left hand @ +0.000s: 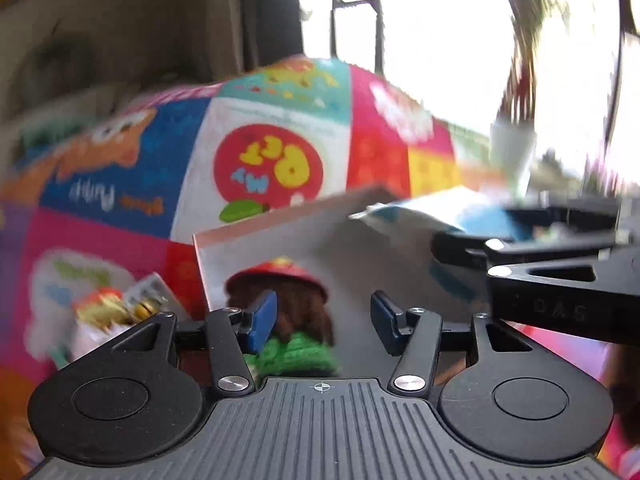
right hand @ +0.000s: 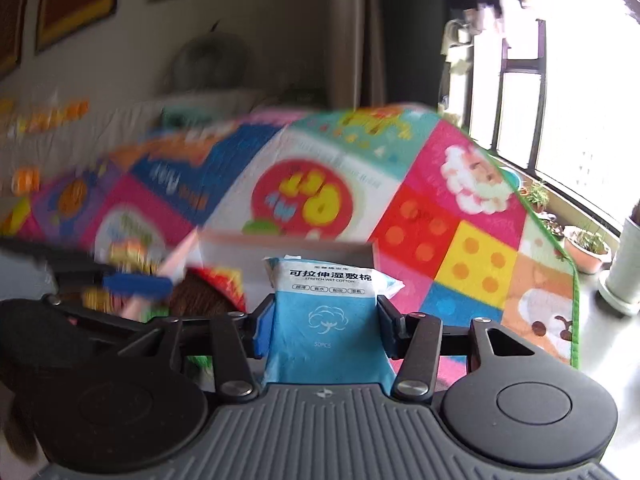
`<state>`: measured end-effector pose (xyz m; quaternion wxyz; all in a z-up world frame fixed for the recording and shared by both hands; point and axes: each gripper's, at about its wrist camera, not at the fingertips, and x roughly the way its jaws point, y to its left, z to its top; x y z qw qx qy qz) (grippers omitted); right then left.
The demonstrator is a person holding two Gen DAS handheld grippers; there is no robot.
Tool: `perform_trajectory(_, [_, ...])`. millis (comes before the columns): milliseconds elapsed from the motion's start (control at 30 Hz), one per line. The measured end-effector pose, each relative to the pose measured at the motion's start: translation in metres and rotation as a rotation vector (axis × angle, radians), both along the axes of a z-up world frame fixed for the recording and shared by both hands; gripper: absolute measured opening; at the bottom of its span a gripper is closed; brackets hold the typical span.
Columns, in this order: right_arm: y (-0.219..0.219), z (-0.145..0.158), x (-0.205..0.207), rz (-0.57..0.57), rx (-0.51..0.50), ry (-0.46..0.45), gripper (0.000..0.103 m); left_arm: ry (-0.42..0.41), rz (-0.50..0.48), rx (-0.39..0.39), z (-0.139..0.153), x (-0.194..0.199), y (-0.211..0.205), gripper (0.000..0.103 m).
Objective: Organize objects
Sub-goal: 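Lower the doll and wipe pack into the pink box and open both tools, then grasp the biscuit pack with the left tool while the right tool grasps the bread bun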
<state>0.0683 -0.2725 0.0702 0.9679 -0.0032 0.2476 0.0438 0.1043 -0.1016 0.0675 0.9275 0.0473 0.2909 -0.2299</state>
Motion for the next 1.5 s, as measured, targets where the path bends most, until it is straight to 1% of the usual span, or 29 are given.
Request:
perform_trajectory(33, [-0.003, 0.004, 0.000, 0.006, 0.006, 0.006, 0.051, 0.020, 0.018, -0.057, 0.003, 0.003, 0.009, 0.058])
perform_trajectory(67, [-0.005, 0.006, 0.000, 0.007, 0.012, 0.002, 0.051, 0.045, 0.037, -0.089, 0.006, 0.006, 0.017, 0.058])
perform_trajectory(100, [-0.005, 0.007, 0.000, 0.008, 0.008, -0.001, 0.051, 0.051, 0.056, -0.116, 0.009, 0.006, 0.026, 0.056])
perform_trajectory(167, [0.000, 0.005, 0.001, 0.025, -0.009, 0.005, 0.051, 0.018, 0.096, -0.176, 0.020, -0.002, 0.046, 0.056])
perform_trajectory(267, [0.011, -0.001, 0.010, 0.045, 0.016, 0.028, 0.050, -0.014, 0.166, -0.281, 0.034, -0.016, 0.078, 0.056])
perform_trajectory(333, [0.022, -0.008, 0.023, 0.046, 0.031, 0.053, 0.050, -0.025, 0.204, -0.319, 0.038, -0.025, 0.095, 0.056])
perform_trajectory(367, [0.028, -0.012, 0.030, 0.047, 0.024, 0.070, 0.051, -0.032, 0.223, -0.320, 0.040, -0.031, 0.104, 0.056])
perform_trajectory(400, [0.033, -0.017, 0.037, 0.058, 0.018, 0.101, 0.059, -0.042, 0.247, -0.310, 0.040, -0.039, 0.114, 0.056])
perform_trajectory(433, [0.036, -0.022, 0.044, 0.067, 0.028, 0.144, 0.065, -0.052, 0.275, -0.291, 0.039, -0.048, 0.124, 0.056])
perform_trajectory(467, [0.036, -0.026, 0.047, 0.073, 0.065, 0.176, 0.068, -0.059, 0.306, -0.268, 0.036, -0.055, 0.133, 0.056])
perform_trajectory(533, [0.035, -0.031, 0.047, 0.123, 0.151, 0.217, 0.071, -0.060, 0.377, -0.225, 0.027, -0.070, 0.155, 0.056])
perform_trajectory(567, [0.034, -0.032, 0.047, 0.135, 0.183, 0.220, 0.077, -0.048, 0.417, -0.217, 0.020, -0.077, 0.168, 0.056])
perform_trajectory(600, [0.035, -0.033, 0.046, 0.144, 0.204, 0.219, 0.080, -0.023, 0.459, -0.220, 0.012, -0.082, 0.181, 0.055])
perform_trajectory(667, [0.039, -0.033, 0.045, 0.165, 0.215, 0.211, 0.082, 0.038, 0.514, -0.243, -0.004, -0.087, 0.203, 0.055])
perform_trajectory(700, [0.042, -0.032, 0.045, 0.173, 0.206, 0.207, 0.084, 0.068, 0.534, -0.260, -0.012, -0.090, 0.212, 0.055])
perform_trajectory(733, [0.044, -0.030, 0.044, 0.175, 0.190, 0.201, 0.084, 0.094, 0.551, -0.280, -0.018, -0.092, 0.220, 0.055])
perform_trajectory(833, [0.052, -0.024, 0.033, 0.175, 0.114, 0.165, 0.084, 0.134, 0.560, -0.324, -0.028, -0.094, 0.231, 0.055])
perform_trajectory(933, [0.067, -0.012, 0.009, 0.182, -0.002, 0.061, 0.084, 0.170, 0.570, -0.358, -0.034, -0.080, 0.228, 0.055])
perform_trajectory(967, [0.074, -0.008, 0.002, 0.194, -0.038, 0.029, 0.084, 0.179, 0.569, -0.349, -0.037, -0.070, 0.223, 0.055])
perform_trajectory(1000, [0.083, -0.004, -0.005, 0.212, -0.071, 0.004, 0.084, 0.184, 0.576, -0.322, -0.040, -0.059, 0.217, 0.056])
perform_trajectory(1033, [0.091, 0.000, -0.010, 0.237, -0.101, -0.011, 0.084, 0.152, 0.597, -0.269, -0.041, -0.051, 0.211, 0.056])
perform_trajectory(1067, [0.100, 0.004, -0.015, 0.261, -0.127, -0.019, 0.084, 0.143, 0.604, -0.220, -0.044, -0.045, 0.205, 0.056])
perform_trajectory(1133, [0.115, 0.012, -0.022, 0.304, -0.154, -0.031, 0.084, 0.145, 0.597, -0.145, -0.047, -0.038, 0.196, 0.056])
perform_trajectory(1233, [0.134, 0.022, -0.020, 0.361, -0.136, -0.010, 0.084, 0.181, 0.524, -0.103, -0.058, -0.044, 0.191, 0.048])
perform_trajectory(1267, [0.141, 0.024, -0.017, 0.372, -0.124, 0.007, 0.084, 0.161, 0.512, -0.072, -0.060, -0.052, 0.190, 0.038])
perform_trajectory(1300, [0.149, 0.025, -0.009, 0.381, -0.114, 0.032, 0.084, 0.147, 0.499, -0.051, -0.061, -0.060, 0.190, 0.036])
perform_trajectory(1333, [0.158, 0.025, 0.000, 0.388, -0.104, 0.063, 0.084, 0.143, 0.487, -0.056, -0.062, -0.069, 0.192, 0.036])
perform_trajectory(1433, [0.186, 0.016, 0.032, 0.378, -0.072, 0.168, 0.084, 0.155, 0.466, -0.109, -0.061, -0.091, 0.204, 0.034])
perform_trajectory(1500, [0.202, 0.003, 0.053, 0.351, -0.072, 0.223, 0.084, 0.156, 0.467, -0.109, -0.060, -0.101, 0.209, 0.027])
